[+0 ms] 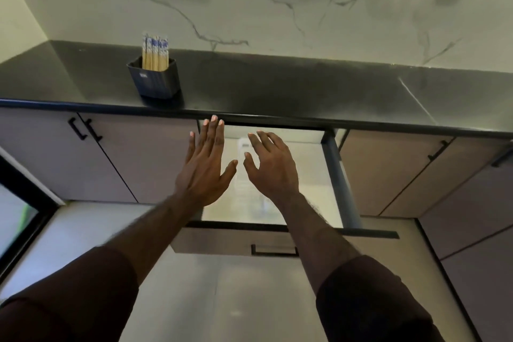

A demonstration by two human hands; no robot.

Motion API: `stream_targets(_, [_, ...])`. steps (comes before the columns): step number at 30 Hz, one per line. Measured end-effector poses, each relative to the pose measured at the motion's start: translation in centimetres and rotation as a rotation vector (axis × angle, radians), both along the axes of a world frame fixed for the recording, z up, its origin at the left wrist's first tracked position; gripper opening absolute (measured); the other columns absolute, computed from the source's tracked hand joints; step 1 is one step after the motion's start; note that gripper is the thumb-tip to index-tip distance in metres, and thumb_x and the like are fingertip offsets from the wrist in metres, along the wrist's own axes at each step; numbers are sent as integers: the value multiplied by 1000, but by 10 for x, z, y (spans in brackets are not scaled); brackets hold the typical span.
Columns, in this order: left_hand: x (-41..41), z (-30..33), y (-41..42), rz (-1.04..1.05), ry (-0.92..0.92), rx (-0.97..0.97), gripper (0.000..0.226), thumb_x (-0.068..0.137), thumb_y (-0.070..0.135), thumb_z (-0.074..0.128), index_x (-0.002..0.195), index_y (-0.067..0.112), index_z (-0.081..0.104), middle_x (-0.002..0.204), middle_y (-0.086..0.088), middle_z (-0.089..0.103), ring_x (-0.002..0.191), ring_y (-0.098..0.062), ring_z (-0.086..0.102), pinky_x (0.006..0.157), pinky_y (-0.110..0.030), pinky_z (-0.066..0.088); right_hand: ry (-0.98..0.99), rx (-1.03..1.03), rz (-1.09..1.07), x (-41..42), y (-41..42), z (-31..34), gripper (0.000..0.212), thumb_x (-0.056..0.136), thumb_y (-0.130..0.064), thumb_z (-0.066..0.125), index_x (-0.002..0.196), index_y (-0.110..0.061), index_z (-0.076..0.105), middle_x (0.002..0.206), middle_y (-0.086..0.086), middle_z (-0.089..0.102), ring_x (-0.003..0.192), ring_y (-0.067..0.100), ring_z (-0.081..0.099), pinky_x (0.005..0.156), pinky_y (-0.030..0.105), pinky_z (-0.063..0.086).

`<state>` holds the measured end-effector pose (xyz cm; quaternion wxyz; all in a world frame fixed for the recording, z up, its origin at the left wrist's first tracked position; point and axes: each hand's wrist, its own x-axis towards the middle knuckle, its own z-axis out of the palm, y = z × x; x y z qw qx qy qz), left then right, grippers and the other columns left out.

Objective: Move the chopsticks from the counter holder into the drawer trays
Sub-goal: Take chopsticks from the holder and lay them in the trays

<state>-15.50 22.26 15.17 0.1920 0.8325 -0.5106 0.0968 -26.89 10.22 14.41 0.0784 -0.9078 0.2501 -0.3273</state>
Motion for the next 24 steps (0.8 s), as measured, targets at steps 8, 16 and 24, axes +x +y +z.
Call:
stream_targets(8, [138,43,27,-75,12,-153,82,97,48,38,147,15,-17,157,-2,-20,146,-18,-19,119,-41,-10,-77,-91,-8,132,26,47,47,93,-30,57,135,-9,56,138,14,57,132,30,49,110,44,39])
stream_targets(16, [288,68,66,-112,1,-156,84,94,50,39,150,16,-14,159,-5,-14,147,-18,-15,120,-41,-7,-110,-82,-49,274,62,74,49,94,-31,57,137,-7,53,140,14,56,134,30,47,110,47,40])
stream_targets(24, [397,53,45,-139,105,-174,85,94,40,48,152,16,-9,162,-7,-6,149,-17,-9,122,-45,3,-109,-19,-43,396,36,66,49,95,-31,57,137,-7,52,139,12,57,133,26,46,108,40,41])
